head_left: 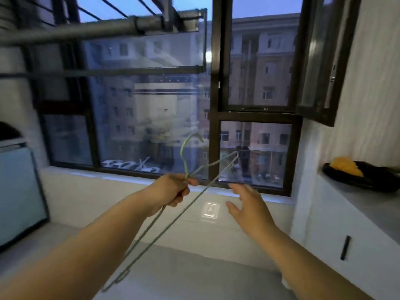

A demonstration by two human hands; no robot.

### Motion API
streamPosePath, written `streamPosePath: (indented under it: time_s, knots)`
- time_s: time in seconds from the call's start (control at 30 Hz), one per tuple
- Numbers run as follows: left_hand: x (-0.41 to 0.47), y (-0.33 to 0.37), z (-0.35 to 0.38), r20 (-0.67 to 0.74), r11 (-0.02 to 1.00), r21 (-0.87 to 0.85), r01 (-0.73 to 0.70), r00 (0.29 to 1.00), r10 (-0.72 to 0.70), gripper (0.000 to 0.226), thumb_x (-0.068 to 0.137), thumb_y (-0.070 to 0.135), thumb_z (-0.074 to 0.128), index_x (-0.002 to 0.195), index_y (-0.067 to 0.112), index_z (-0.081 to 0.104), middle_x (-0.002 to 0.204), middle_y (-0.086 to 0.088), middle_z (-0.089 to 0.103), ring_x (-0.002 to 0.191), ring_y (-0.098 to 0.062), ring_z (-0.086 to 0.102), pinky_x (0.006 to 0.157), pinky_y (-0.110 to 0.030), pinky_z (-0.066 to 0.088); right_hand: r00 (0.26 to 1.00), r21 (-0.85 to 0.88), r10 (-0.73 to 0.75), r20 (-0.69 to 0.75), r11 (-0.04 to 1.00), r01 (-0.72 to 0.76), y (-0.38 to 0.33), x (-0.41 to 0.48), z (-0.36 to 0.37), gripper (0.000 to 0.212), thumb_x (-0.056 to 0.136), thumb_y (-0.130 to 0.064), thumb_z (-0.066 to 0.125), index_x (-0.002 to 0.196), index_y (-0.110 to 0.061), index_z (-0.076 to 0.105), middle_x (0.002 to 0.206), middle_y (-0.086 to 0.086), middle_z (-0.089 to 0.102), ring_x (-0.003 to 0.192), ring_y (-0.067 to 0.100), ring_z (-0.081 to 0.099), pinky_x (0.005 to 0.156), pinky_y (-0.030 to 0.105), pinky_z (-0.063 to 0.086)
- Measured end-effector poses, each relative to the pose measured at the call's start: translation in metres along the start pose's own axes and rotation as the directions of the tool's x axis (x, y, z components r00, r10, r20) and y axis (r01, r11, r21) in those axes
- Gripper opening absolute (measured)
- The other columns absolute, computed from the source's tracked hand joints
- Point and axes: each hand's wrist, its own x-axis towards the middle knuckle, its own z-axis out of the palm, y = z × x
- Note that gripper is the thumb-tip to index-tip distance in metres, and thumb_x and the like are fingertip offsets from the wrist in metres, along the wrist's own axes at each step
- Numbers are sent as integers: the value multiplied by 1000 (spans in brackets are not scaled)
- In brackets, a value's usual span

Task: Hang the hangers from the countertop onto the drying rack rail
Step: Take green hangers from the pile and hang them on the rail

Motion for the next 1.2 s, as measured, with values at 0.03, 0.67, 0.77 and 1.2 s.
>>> streamPosePath:
  time_s: [0.03, 0.67, 0.77, 1.2]
  knots:
    - [-15, -6, -23, -19, 999, 49, -2, 1000, 3, 35, 99, 8, 29, 79, 17, 56, 55, -1, 37, 28, -1, 30, 33, -11, 23, 997, -28, -65, -29, 998, 64, -22, 0, 13, 50, 93, -23, 52, 140, -20, 35, 141, 1, 37, 131, 17, 34, 105, 23, 29]
    - [-172, -134, -406, -609, 945, 228, 235, 791, -50, 27, 90, 11, 54, 65, 17, 59, 32, 9, 51, 26, -1, 37, 34, -10, 30, 755, 89, -532, 383, 835, 543, -388, 93, 290, 25, 95, -22, 47, 113, -23, 64, 112, 1, 67, 105, 22, 59, 85, 29, 46]
    - [-180, -162, -479, -686, 939, 172, 296, 720, -101, 22, 89, 8, 55, 69, 16, 60, 33, 6, 52, 27, -1, 40, 34, -12, 34, 703, 163, -570, 425, 812, 560, -451, 128, 343, 23, 93, -24, 51, 111, -23, 65, 113, -2, 67, 105, 18, 59, 85, 28, 46]
    - [-164, -207, -752, -880, 839, 335, 430, 460, 115, 30, 90, 12, 53, 67, 30, 56, 62, 5, 59, 43, -1, 55, 46, -13, 47, 570, 320, -702, 427, 707, 631, -685, 255, 519, 32, 93, -19, 51, 125, -15, 55, 123, 4, 60, 112, 19, 56, 89, 25, 44]
